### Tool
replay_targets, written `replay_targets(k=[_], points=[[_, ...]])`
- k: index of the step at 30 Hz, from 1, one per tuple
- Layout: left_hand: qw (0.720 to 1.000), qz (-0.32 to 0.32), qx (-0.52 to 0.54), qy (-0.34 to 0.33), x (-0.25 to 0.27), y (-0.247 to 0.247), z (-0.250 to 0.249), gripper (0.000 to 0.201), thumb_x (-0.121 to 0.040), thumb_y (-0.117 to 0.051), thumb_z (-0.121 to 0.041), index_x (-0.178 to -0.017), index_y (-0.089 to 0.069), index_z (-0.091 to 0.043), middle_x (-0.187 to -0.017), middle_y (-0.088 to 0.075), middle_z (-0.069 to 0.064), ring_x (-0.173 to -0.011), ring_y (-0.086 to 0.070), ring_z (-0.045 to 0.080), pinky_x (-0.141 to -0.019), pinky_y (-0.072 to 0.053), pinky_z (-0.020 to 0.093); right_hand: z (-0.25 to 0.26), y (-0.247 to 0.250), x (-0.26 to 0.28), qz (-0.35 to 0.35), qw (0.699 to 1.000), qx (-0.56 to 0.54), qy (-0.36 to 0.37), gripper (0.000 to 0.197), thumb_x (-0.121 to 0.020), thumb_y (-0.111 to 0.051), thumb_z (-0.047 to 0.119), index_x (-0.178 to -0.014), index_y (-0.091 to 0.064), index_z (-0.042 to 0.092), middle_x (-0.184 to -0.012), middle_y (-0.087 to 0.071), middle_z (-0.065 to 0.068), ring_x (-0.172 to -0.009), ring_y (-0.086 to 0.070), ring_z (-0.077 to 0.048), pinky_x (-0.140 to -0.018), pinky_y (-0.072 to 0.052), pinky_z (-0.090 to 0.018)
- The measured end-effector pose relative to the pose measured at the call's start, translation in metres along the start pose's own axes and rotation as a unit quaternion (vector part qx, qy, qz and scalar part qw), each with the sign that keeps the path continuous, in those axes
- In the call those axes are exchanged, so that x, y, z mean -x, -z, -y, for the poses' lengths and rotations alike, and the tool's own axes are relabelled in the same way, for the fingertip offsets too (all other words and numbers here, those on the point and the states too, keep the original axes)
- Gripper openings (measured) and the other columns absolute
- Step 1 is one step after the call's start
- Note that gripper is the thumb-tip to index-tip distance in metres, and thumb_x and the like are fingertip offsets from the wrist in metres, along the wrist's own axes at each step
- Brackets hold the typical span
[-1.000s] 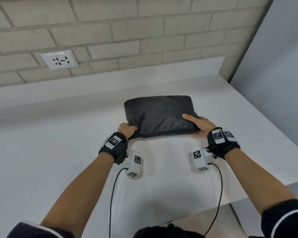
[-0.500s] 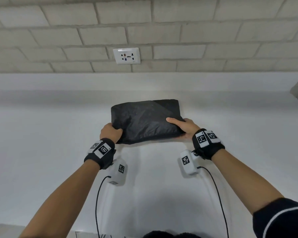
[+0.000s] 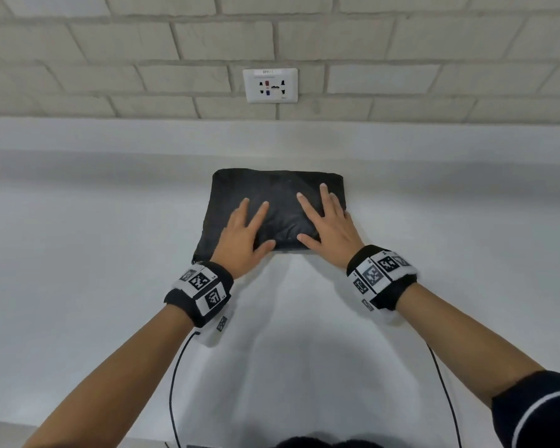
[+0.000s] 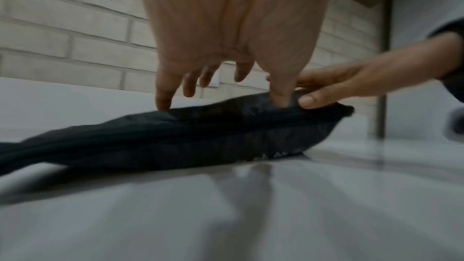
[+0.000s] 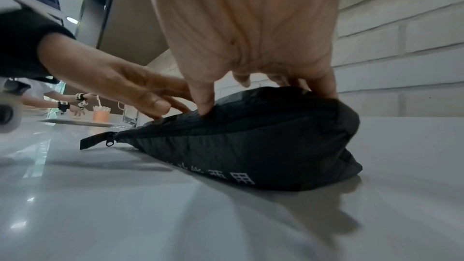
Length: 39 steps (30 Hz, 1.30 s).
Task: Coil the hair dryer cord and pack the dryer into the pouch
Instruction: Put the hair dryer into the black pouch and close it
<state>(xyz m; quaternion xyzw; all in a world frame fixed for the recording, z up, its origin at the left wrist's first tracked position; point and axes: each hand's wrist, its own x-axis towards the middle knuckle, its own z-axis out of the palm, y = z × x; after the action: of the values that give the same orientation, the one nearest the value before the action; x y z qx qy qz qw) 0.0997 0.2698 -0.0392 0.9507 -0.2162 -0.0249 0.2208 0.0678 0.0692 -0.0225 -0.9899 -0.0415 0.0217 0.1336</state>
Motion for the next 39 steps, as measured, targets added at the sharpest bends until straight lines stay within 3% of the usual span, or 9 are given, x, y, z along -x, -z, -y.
replay_targets(k=[2,4,9,16,24,39], points=[[0.996,0.067,-0.054,-0.012,0.000,-0.008,-0.008,0.076,-0.089,-0.051,-0.042,-0.148,-0.004,-0.031,-0.158,0.002,0.011,-0.145,-0.006,0.032,-0.112,-0.019,0.059,0.001,-0.003,-0.002,0.024,0.999,0.043,0.008,0.073,-0.092,-0.043,0.047,-0.148,0.003,0.032,-0.156,0.016,-0.014,-0.144,0.005,-0.036,-0.114,-0.012,-0.056],[0.990,0.086,-0.109,-0.009,-0.004,-0.013,-0.011,0.070,-0.093,-0.043,-0.040,-0.147,0.001,-0.033,-0.158,0.001,0.006,-0.145,-0.006,0.029,-0.111,-0.015,0.060,0.002,-0.004,-0.004,0.028,0.997,0.065,0.007,0.070,-0.093,-0.040,0.047,-0.148,0.001,0.034,-0.157,0.013,-0.014,-0.144,0.004,-0.036,-0.114,-0.012,-0.057],[0.988,0.062,-0.141,-0.013,-0.024,-0.013,0.000,0.062,-0.097,-0.036,-0.028,-0.147,0.000,-0.034,-0.157,-0.012,0.005,-0.142,-0.016,0.030,-0.111,-0.021,0.056,0.002,-0.004,-0.020,0.019,0.996,0.081,-0.009,0.067,-0.094,-0.038,0.048,-0.148,-0.001,0.033,-0.157,0.007,-0.015,-0.144,0.001,-0.035,-0.114,-0.013,-0.056],[0.988,0.058,-0.141,-0.003,-0.052,-0.010,0.009,0.062,-0.098,-0.036,-0.024,-0.148,-0.001,-0.034,-0.155,-0.017,0.007,-0.140,-0.018,0.033,-0.111,-0.021,0.056,-0.001,-0.001,-0.053,0.022,0.998,0.065,-0.013,0.068,-0.093,-0.041,0.047,-0.148,-0.005,0.033,-0.157,0.003,-0.014,-0.144,-0.001,-0.035,-0.115,-0.012,-0.055],[0.989,0.059,-0.135,0.005,-0.077,-0.008,0.015,0.062,-0.098,-0.035,-0.023,-0.147,0.000,-0.034,-0.154,-0.019,0.009,-0.140,-0.019,0.033,-0.111,-0.019,0.058,-0.008,0.001,-0.081,0.023,0.998,0.061,-0.012,0.068,-0.092,-0.043,0.047,-0.148,-0.007,0.033,-0.157,0.001,-0.014,-0.144,0.000,-0.034,-0.115,-0.010,-0.056],[0.990,0.061,-0.129,0.015,-0.073,-0.002,0.008,0.069,-0.095,-0.041,-0.023,-0.148,0.003,-0.029,-0.155,-0.013,0.012,-0.143,-0.012,0.031,-0.113,-0.014,0.058,-0.009,0.005,-0.072,0.022,0.997,0.073,-0.012,0.077,-0.090,-0.043,0.053,-0.149,0.001,0.029,-0.157,0.011,-0.016,-0.145,0.007,-0.033,-0.115,-0.006,-0.055]])
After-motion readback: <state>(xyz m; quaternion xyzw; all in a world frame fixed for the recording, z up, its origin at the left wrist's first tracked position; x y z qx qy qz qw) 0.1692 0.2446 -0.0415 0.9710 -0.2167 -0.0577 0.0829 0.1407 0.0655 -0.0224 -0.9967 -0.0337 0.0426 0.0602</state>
